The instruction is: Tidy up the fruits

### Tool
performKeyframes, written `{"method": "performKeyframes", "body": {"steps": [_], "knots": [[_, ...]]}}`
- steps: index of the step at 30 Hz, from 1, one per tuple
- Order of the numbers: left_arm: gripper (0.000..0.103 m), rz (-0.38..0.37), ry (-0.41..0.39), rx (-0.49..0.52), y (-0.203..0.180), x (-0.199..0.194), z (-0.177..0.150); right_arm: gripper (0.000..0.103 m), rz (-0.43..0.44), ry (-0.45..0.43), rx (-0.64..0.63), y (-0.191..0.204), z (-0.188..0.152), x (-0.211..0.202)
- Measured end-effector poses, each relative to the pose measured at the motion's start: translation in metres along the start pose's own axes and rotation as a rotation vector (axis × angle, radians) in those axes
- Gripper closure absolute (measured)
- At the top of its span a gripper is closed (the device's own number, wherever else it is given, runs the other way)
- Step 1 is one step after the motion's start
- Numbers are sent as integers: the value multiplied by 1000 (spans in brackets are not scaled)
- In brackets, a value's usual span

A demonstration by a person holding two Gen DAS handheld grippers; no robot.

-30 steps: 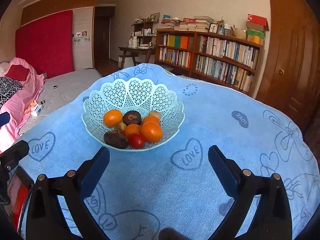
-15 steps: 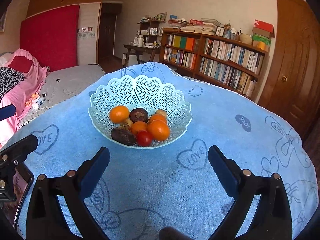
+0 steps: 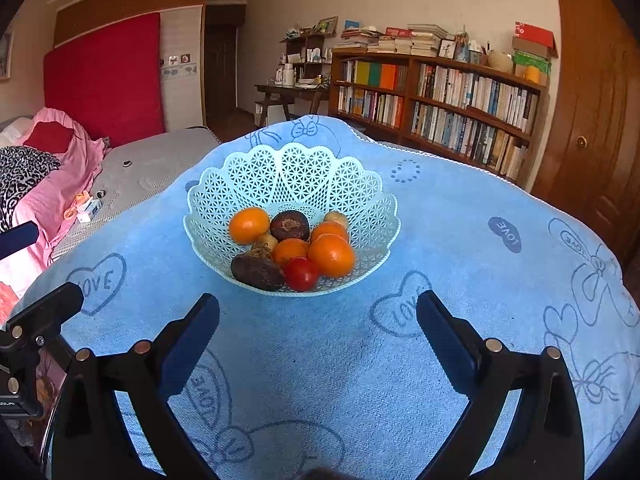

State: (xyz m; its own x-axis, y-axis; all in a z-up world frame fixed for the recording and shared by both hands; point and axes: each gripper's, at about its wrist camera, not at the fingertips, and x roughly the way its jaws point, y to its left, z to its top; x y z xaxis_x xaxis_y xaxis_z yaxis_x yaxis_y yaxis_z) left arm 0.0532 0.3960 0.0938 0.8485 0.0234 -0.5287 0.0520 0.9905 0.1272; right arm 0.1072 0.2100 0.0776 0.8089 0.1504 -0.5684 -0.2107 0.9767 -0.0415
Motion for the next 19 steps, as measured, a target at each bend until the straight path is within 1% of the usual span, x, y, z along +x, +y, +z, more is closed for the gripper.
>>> {"method": "performKeyframes", "body": {"steps": [6,10,14,17,19], "knots": [[3,-7,1,2,-3,-2,0,5,-41,-26,16,-11,0,-6],[3,-22,1,12,-11,-7,1,5,-57,21,25,-21,-3,-6],[3,-61,16,16,-24,-11,1,5,-90,69,23,-33,-12,-10],[3,-94,32,36,-40,-13,0,5,-155,74,3,-45,-21,-19],[3,-120,45,52,-53,-14,-1,5,-201,93,-13,-53,-28,-24]]}}
